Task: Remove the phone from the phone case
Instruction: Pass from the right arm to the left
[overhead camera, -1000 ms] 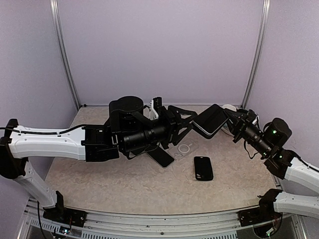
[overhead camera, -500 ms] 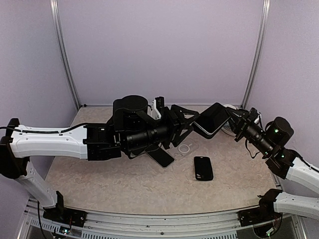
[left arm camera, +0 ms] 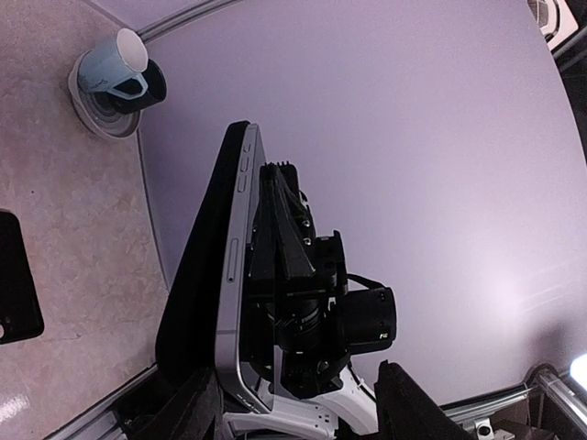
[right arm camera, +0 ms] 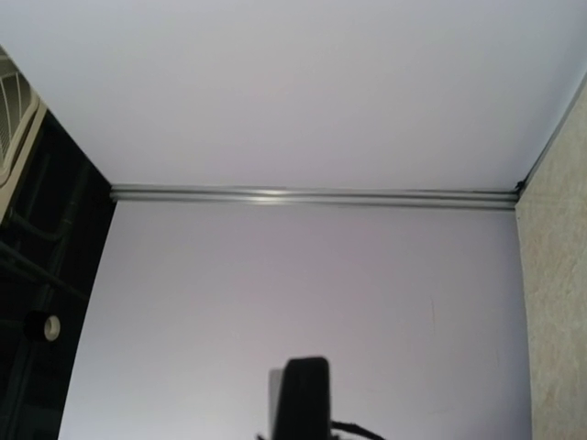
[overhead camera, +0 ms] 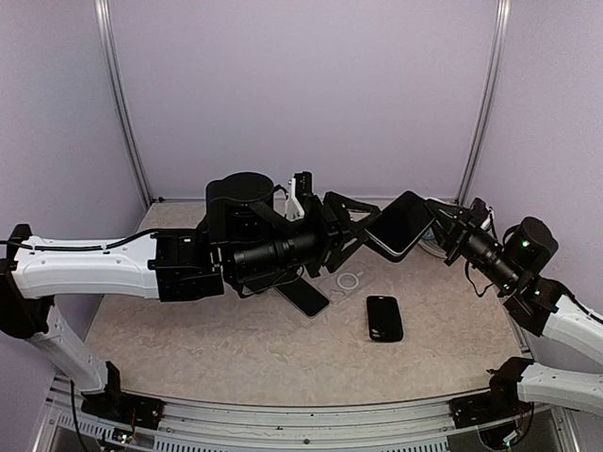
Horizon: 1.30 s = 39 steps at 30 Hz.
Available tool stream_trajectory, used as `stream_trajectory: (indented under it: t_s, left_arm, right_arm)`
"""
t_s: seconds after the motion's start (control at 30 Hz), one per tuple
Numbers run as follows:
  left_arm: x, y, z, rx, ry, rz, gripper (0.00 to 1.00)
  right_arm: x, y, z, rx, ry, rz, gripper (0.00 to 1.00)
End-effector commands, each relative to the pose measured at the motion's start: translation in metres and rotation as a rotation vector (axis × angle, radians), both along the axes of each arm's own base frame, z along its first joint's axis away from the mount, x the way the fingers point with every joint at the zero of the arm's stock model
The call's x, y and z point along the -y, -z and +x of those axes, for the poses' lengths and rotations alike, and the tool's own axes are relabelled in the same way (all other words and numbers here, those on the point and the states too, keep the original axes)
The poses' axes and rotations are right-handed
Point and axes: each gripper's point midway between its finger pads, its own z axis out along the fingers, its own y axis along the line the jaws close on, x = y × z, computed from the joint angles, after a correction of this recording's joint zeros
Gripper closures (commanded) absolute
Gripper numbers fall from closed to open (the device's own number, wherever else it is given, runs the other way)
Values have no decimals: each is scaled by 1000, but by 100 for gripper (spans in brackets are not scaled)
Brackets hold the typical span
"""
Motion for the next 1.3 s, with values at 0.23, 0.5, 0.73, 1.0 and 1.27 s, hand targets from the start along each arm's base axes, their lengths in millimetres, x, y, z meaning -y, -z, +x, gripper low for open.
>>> stream_trajectory:
  t_s: [0.23, 0.5, 0.73, 1.0, 1.27]
  left_arm:
    - [-14, -29, -7, 81, -7, -37, 44]
    - [-1, -32, -6, 116, 23, -48, 50]
    - [9, -30, 0, 124, 41, -61, 63]
    - [22, -17, 7, 112, 59, -45, 76]
    - [29, -5, 12, 84, 75, -31, 93]
  right_arm:
    - [-3, -40, -14, 98, -47, 59, 100]
    - [-6, -45, -17, 109, -70, 57, 100]
    - [-11, -45, -20, 119, -106, 48, 100]
    - [-17, -47, -27, 163, -147, 13, 100]
    - [-31, -44, -30, 199, -216, -8, 100]
